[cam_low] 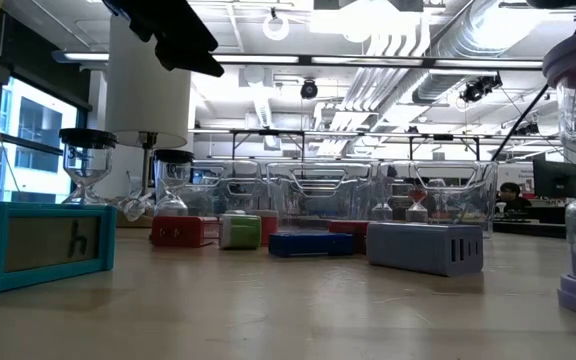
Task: Pick & Place Office items
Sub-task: Put the dark blue digital clock into the middle transparent bin
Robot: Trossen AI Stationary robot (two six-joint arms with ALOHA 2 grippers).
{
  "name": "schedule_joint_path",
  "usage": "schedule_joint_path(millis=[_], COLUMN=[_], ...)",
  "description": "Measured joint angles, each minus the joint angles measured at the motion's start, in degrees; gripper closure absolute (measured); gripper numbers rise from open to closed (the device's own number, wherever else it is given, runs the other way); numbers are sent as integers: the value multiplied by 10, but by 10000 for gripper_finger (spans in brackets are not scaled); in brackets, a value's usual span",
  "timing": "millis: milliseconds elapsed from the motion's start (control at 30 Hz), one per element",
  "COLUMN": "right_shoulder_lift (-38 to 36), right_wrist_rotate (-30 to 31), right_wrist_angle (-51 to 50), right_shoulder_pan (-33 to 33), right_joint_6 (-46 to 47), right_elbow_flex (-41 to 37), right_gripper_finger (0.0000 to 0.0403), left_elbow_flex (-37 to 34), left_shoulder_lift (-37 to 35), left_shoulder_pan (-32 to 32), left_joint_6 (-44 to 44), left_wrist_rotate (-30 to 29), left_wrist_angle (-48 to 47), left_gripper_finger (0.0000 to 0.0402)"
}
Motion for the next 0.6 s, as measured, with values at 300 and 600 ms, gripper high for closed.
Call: schedule_joint_path(millis=[300,600], right_shoulder_lift=[8,8], right_wrist_rotate=[15,17], right_wrist_angle=[-1,-7], right_shoulder_pan=[-1,-2], right_joint_6=[3,12], right_elbow_flex=[0,-2], right_gripper_finger=[158,269], left_elbow_flex=[0,0], left_shoulder_lift=[0,0], left_shoulder_pan=[0,0], left_joint_6=[0,-8], left_wrist_rotate=[0,0], left_wrist_angle=[-2,-2], left_gripper_finger=[108,108])
